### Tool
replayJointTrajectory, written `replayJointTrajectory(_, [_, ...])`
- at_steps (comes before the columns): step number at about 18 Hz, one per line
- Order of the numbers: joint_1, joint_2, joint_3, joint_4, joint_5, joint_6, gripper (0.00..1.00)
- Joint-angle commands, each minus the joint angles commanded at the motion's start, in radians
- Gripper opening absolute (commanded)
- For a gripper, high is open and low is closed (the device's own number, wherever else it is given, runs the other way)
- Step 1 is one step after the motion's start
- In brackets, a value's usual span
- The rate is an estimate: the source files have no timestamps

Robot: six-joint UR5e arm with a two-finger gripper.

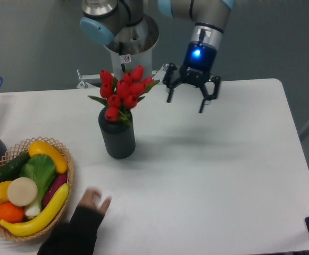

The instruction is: Insert the flowers into the vase

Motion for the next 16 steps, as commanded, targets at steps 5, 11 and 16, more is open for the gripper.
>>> replayJointTrajectory(5, [0.012, -0.093, 0.107, -0.006, 0.213, 0.008, 1.0])
replayJointTrajectory(11, [0.0, -0.198, 0.224, -0.037, 0.392, 0.012, 1.0])
replayJointTrajectory(16, [-0.049, -0.302, 0.4, -0.184, 0.52, 0.015, 1.0])
